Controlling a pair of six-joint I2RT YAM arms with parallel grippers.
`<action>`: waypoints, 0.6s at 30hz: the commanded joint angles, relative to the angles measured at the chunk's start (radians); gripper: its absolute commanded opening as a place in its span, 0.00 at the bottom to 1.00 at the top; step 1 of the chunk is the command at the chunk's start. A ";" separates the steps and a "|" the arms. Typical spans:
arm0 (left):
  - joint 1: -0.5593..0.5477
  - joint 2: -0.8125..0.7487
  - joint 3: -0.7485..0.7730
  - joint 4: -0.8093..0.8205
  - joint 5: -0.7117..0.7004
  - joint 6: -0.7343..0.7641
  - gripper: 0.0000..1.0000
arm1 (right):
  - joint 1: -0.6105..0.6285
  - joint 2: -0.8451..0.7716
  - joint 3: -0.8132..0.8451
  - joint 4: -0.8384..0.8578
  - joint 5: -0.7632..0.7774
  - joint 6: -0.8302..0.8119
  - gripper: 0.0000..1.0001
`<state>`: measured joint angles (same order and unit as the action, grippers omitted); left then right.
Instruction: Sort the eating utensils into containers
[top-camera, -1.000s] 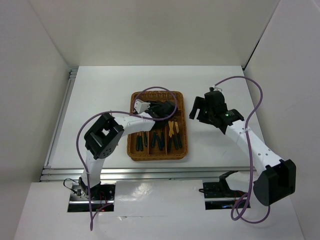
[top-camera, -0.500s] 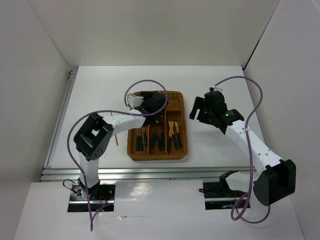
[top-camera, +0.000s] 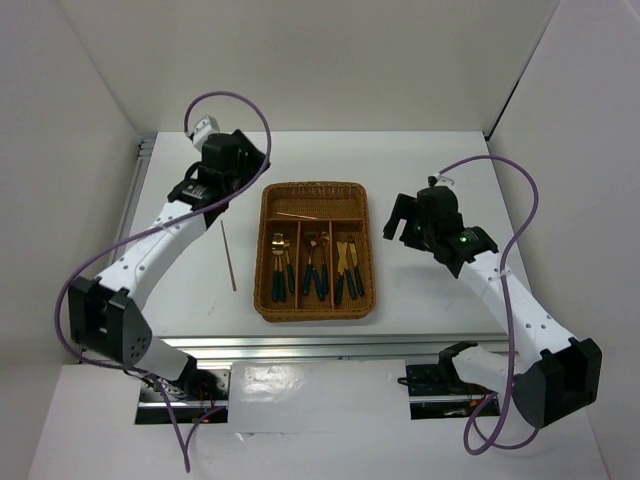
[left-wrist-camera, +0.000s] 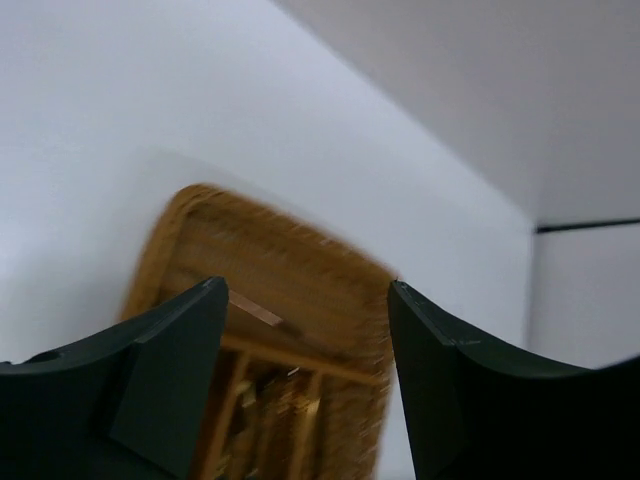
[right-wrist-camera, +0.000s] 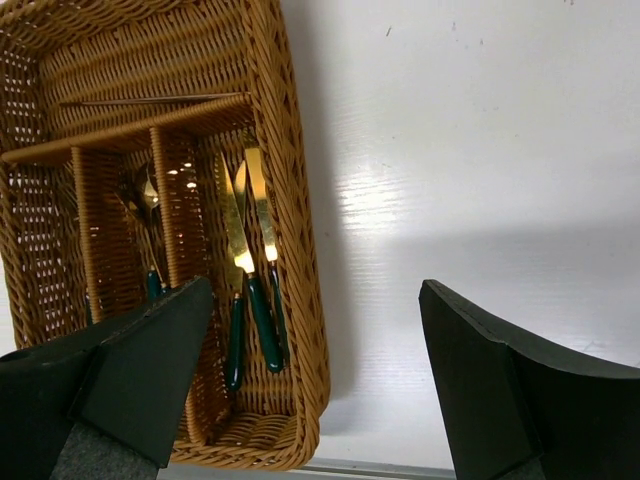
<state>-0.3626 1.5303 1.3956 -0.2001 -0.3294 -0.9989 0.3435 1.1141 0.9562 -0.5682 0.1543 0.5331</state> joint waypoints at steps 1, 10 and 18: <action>0.022 -0.140 -0.111 -0.243 0.006 0.209 0.80 | -0.008 -0.042 0.001 0.025 0.027 -0.005 0.92; 0.088 -0.363 -0.408 -0.360 0.009 0.255 0.86 | -0.008 -0.042 -0.008 0.025 -0.032 -0.015 0.92; 0.088 -0.300 -0.507 -0.398 0.000 0.255 0.77 | -0.008 -0.042 -0.017 0.025 -0.041 -0.015 0.92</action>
<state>-0.2749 1.2125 0.9108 -0.5789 -0.3168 -0.7647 0.3424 1.0851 0.9394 -0.5652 0.1165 0.5323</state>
